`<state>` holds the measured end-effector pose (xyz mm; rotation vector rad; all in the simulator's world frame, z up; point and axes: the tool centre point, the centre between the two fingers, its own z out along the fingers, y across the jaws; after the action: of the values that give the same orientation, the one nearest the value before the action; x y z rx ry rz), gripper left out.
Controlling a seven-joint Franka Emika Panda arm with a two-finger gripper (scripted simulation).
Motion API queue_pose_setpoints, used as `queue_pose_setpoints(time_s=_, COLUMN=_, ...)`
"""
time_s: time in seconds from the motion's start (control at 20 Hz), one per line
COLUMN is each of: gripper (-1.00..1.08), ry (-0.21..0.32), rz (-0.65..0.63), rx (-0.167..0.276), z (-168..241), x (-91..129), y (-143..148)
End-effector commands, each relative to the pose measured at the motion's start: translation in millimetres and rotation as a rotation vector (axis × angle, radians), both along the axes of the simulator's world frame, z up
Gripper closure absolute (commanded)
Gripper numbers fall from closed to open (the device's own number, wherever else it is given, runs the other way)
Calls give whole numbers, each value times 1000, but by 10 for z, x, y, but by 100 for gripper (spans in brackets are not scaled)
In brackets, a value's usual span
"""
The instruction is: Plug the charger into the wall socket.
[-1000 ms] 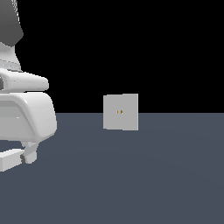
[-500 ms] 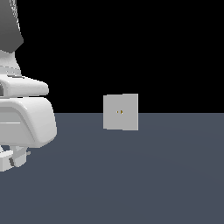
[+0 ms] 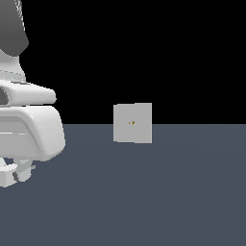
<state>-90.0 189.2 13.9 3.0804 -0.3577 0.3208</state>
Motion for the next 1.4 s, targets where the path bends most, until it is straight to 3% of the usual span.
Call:
queue_pose_setpoints(time_s=0.0, gripper=108, ry=-1, rz=-5, rx=0, z=33, x=20, y=-73)
queue_pose_setpoints(time_s=0.35, gripper=108, ry=-1, rz=-28, rx=0, z=219, x=109, y=-477)
queue_pose_setpoints(time_s=0.95, gripper=108, ry=-1, rz=-85, rx=0, z=693, x=313, y=-1503)
queue_pose_setpoints(time_s=1.35, gripper=108, ry=-1, rz=-104, rx=0, z=848, x=378, y=-1837)
